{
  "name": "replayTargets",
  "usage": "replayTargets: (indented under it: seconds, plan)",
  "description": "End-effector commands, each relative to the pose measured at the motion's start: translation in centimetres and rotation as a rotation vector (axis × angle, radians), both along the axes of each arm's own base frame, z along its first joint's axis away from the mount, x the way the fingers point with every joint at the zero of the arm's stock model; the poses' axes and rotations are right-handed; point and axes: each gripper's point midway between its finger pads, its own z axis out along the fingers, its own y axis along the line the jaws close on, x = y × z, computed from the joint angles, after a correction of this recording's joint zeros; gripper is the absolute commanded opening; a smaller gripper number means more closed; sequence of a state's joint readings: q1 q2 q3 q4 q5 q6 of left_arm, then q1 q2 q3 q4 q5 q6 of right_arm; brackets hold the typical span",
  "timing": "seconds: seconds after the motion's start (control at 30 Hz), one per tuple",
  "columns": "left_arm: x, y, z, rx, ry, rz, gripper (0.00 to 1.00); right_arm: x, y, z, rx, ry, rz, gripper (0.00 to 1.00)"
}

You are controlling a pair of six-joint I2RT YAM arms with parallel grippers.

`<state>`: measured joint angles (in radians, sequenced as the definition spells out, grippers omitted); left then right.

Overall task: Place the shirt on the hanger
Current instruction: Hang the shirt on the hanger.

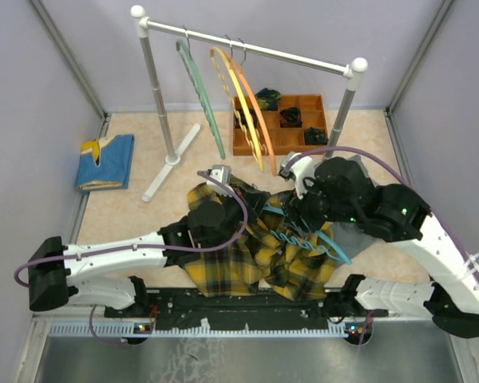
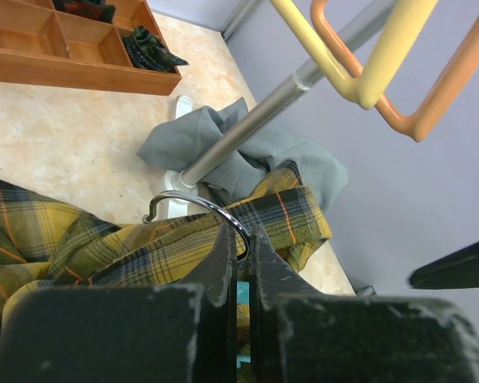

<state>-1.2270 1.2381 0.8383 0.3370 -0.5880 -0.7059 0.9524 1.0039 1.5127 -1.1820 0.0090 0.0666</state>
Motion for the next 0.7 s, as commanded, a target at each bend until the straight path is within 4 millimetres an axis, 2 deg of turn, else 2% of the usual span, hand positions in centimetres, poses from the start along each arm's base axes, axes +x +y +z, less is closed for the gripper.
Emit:
replayTargets:
  seconds: [0.0, 0.17, 0.3, 0.43, 0.5, 0.57, 0.67]
  plan:
    - [-1.9, -0.8, -7.4, 0.174, 0.124, -0.085, 0.0, 0.1, -0.3, -2.2, -0.085, -0.005, 0.048, 0.57]
    - [-2.4, -1.0, -7.5, 0.168, 0.115, -0.115, 0.0, 0.9, -0.3, -4.9, -0.16, 0.0, 0.052, 0.53]
    - [-3.1, -1.1, -7.4, 0.155, 0.09, -0.159, 0.0, 1.4, 0.3, -6.1, -0.166, 0.005, 0.046, 0.44]
    - [-3.8, -1.1, -7.0, 0.146, 0.056, -0.207, 0.01, 1.2, 1.2, -6.7, -0.115, 0.018, 0.051, 0.12]
    - [-4.3, -0.8, -6.4, 0.14, 0.041, -0.232, 0.13, 1.0, 1.4, -6.7, -0.078, 0.014, 0.048, 0.01]
    - [-4.8, 0.0, -5.4, 0.124, 0.032, -0.246, 0.33, 0.9, 1.3, -6.8, -0.051, 0.008, 0.04, 0.0]
    - [-5.1, 1.9, -5.1, 0.127, 0.054, -0.219, 0.5, 0.9, 0.8, -6.8, -0.022, -0.013, 0.009, 0.0]
